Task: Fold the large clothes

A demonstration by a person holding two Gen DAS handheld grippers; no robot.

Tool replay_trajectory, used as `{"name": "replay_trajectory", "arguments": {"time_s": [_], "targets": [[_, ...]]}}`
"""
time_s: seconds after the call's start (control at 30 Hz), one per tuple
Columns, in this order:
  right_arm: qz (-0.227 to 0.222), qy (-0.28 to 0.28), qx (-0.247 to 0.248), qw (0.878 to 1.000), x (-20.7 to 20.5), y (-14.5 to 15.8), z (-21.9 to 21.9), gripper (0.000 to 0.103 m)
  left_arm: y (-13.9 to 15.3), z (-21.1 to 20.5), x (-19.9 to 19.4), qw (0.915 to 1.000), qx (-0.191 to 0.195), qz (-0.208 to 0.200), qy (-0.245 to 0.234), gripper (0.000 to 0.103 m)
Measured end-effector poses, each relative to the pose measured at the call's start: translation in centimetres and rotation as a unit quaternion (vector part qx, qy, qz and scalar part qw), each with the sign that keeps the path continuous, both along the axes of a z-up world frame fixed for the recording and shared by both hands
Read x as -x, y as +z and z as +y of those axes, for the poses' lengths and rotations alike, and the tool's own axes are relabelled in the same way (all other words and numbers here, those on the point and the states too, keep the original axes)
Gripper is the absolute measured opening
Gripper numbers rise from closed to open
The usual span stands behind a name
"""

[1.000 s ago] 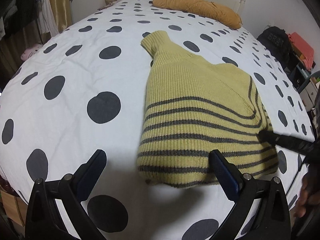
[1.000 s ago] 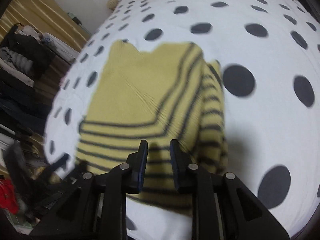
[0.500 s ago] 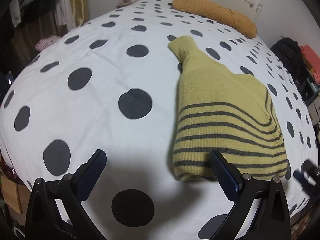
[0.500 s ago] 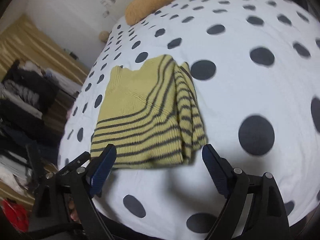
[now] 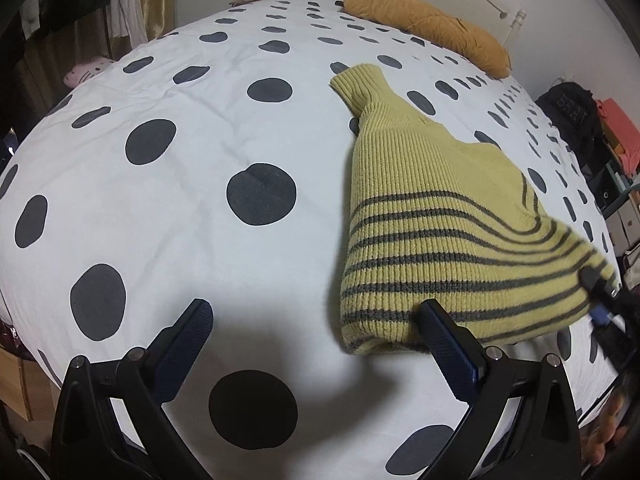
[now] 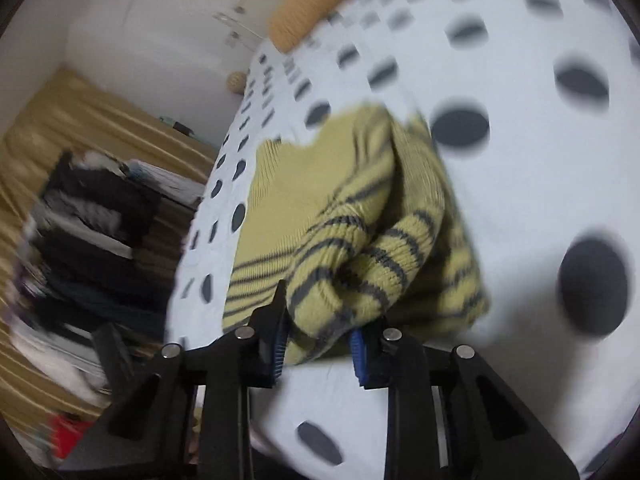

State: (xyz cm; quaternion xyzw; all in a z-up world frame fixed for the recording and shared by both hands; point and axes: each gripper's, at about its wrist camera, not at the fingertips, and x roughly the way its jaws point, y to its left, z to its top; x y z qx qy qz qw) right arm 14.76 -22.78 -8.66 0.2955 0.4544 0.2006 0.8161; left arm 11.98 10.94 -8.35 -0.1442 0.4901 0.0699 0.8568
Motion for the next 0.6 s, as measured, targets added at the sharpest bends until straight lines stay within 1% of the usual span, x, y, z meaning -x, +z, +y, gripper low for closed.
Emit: {"name": "replay_trajectory", "arguments": {"time_s": [0.03, 0.07, 0.1, 0.13, 0.17, 0.2, 0.27, 0.3, 0.33, 0.4, 0.47, 0.5, 0.53, 0.6], "targets": [[-0.013, -0.003, 0.025, 1.0, -0.2, 0.9, 0.2, 0.027, 0.1, -0.1, 0.0, 1.0, 0.003, -0.002, -0.001, 0.102], [-0.029, -0.005, 0.068, 0.997, -0.4, 1.8, 0.8, 0.027, 0.1, -0.3, 0.1, 1.0, 0.005, -0.004, -0.005, 0.102], [-0.043, -0.01, 0.119, 0.992, -0.6, 2.2, 1.4, 0.027, 0.1, -0.5, 0.1, 0.9999, 0.007, -0.004, -0.011, 0.102], [-0.049, -0.015, 0.154, 0.987, -0.6, 2.0, 1.7, 0.026, 0.1, -0.7, 0.2, 0.9998, 0.008, -0.006, -0.017, 0.102], [-0.037, -0.014, 0.181, 0.983, -0.8, 0.7, 1.9, 0.026, 0.0, -0.9, 0.4, 0.9997, 0.007, -0.006, -0.021, 0.102], [-0.019, -0.013, 0.185, 0.982, -1.1, -0.7, 1.6, 0.026, -0.2, -1.1, 0.4, 0.9997, 0.003, -0.004, -0.023, 0.102], [0.018, -0.012, 0.197, 0.98, -0.8, -4.4, 0.9, 0.026, -0.6, -1.4, 0.5, 0.9994, 0.005, 0.001, -0.034, 0.103], [0.014, -0.011, 0.194, 0.981, -0.4, -5.7, 0.6, 0.026, -0.8, -1.6, 0.6, 0.9992, 0.003, 0.005, -0.039, 0.103], [0.009, -0.013, 0.192, 0.981, -0.2, -6.1, 0.0, 0.026, -0.9, -1.5, 0.5, 0.9992, 0.0, 0.006, -0.039, 0.103], [0.001, -0.013, 0.193, 0.981, 0.4, -5.1, -0.1, 0.028, -0.7, -1.4, 0.6, 0.9995, -0.01, 0.001, -0.031, 0.103], [-0.006, -0.014, 0.185, 0.983, 0.7, -3.4, -0.2, 0.036, -0.6, -1.2, 0.6, 0.9996, -0.011, -0.002, -0.027, 0.103], [-0.008, -0.02, 0.183, 0.983, 0.9, -2.7, -0.4, 0.043, -0.6, -1.1, 0.5, 0.9996, -0.011, -0.002, -0.028, 0.103], [-0.013, -0.028, 0.183, 0.983, 1.2, -1.7, -0.7, 0.046, -0.8, -1.0, 0.4, 0.9995, -0.011, 0.0, -0.028, 0.103], [-0.032, -0.049, 0.188, 0.981, 1.8, 0.1, -1.1, 0.046, -1.0, -1.0, 0.3, 0.9996, -0.009, 0.002, -0.028, 0.103]]}}
